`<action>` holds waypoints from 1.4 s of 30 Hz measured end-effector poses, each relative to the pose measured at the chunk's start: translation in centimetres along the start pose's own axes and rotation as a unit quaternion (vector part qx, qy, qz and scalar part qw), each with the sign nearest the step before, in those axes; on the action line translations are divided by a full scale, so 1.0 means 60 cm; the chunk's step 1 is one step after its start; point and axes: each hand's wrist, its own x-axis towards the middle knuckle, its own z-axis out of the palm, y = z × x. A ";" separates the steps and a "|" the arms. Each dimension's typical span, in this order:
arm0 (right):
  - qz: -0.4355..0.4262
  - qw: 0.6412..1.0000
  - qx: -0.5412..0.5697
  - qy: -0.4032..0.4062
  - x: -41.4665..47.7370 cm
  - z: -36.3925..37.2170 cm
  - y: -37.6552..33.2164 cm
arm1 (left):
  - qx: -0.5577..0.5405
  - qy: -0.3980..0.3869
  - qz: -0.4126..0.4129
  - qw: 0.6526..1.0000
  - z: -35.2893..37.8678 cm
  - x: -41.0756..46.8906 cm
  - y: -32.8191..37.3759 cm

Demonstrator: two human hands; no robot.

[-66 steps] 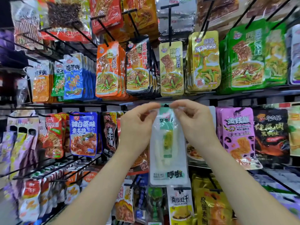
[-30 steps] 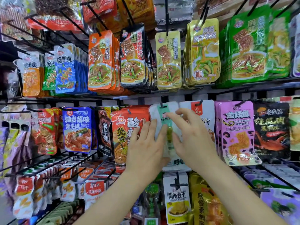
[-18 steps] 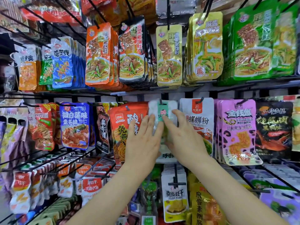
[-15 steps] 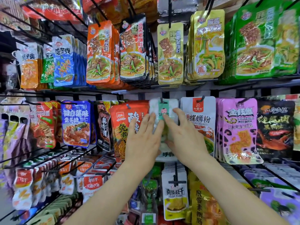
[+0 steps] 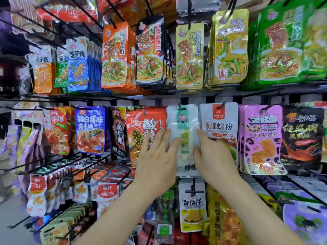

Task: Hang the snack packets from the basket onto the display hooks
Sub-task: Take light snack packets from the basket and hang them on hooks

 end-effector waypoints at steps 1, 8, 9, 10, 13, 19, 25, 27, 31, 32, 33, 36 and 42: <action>-0.003 1.000 0.017 -0.013 -0.004 0.000 -0.001 | -0.003 -0.002 -0.004 1.000 -0.002 -0.002 -0.001; 0.005 0.993 0.116 0.014 -0.040 -0.024 -0.007 | -0.207 0.068 0.015 0.976 -0.037 -0.052 -0.028; 0.010 0.991 0.129 0.038 -0.050 -0.032 -0.012 | -0.240 0.079 0.003 0.967 -0.047 -0.065 -0.037; 0.022 0.986 0.151 0.061 -0.061 -0.039 -0.020 | -0.268 0.087 -0.010 0.959 -0.058 -0.079 -0.048; 0.068 0.955 0.276 0.090 -0.103 -0.058 -0.054 | -0.336 0.105 -0.048 0.935 -0.091 -0.131 -0.084; 0.103 0.918 0.382 0.025 -0.215 -0.066 -0.159 | -0.541 0.036 -0.134 0.830 -0.160 -0.263 -0.140; 0.138 0.930 0.318 -0.120 -0.349 -0.049 -0.258 | -0.609 -0.132 -0.156 0.766 -0.175 -0.402 -0.166; 0.154 0.935 0.269 -0.173 -0.393 -0.036 -0.275 | -0.599 -0.181 -0.140 0.768 -0.174 -0.447 -0.158; 0.172 0.925 0.187 -0.282 -0.495 0.002 -0.284 | -0.568 -0.263 -0.124 0.770 -0.166 -0.552 -0.138; 0.174 0.920 0.166 -0.310 -0.523 0.013 -0.284 | -0.556 -0.283 -0.122 0.772 -0.162 -0.581 -0.136; 0.178 0.914 0.154 -0.331 -0.551 0.023 -0.285 | -0.547 -0.299 -0.119 0.773 -0.160 -0.608 -0.133; 0.202 0.895 0.147 -0.370 -0.642 0.065 -0.284 | -0.534 -0.322 -0.139 0.769 -0.150 -0.690 -0.129; 0.303 0.844 0.237 -0.374 -0.865 0.186 -0.278 | -0.508 -0.384 -0.185 0.749 -0.085 -0.890 -0.089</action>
